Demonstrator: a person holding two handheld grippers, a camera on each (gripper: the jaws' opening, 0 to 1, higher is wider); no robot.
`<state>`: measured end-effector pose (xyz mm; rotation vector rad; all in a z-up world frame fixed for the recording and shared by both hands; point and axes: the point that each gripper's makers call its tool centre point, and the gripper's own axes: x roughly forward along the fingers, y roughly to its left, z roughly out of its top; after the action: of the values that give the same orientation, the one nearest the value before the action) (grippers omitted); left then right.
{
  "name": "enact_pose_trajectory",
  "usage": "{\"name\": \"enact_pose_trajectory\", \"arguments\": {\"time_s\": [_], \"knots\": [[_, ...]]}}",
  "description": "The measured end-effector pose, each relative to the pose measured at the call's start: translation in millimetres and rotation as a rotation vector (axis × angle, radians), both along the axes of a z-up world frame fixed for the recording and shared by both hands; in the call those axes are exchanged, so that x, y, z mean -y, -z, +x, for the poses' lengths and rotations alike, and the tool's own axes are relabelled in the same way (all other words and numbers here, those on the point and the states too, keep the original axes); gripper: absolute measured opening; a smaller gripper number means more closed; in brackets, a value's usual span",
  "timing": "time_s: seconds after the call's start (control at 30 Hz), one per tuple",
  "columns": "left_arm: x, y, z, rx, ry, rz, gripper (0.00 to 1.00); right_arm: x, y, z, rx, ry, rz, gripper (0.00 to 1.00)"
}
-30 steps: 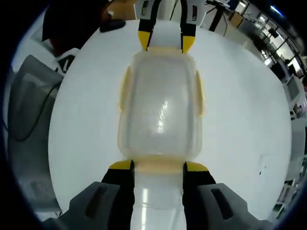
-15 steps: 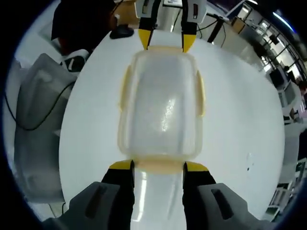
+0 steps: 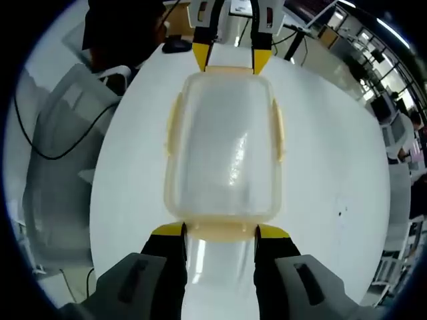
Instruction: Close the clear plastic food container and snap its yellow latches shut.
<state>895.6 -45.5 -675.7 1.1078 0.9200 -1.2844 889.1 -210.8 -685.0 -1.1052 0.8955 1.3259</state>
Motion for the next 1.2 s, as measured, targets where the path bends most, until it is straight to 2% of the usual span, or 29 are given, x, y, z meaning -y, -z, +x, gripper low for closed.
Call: {"name": "enact_pose_trajectory", "arguments": {"time_s": [0.23, 0.47, 0.7, 1.2], "knots": [[28.5, 2.3, -4.7, -0.002, 0.012, -0.011, 0.32, 28.6, -3.5, -7.4, 0.009, 0.001, 0.002, 0.35], [66.7, 4.5, -5.7, 0.002, 0.022, -0.036, 0.32, 62.5, -0.2, -7.1, 0.012, 0.009, -0.009, 0.36], [95.4, 9.0, -4.6, -0.002, 0.036, -0.048, 0.32, 93.0, 1.2, -8.4, 0.007, 0.024, -0.005, 0.36], [134.1, 21.8, 3.9, -0.026, 0.055, -0.054, 0.32, 132.1, 10.1, -5.5, -0.015, 0.038, -0.008, 0.36]]}}
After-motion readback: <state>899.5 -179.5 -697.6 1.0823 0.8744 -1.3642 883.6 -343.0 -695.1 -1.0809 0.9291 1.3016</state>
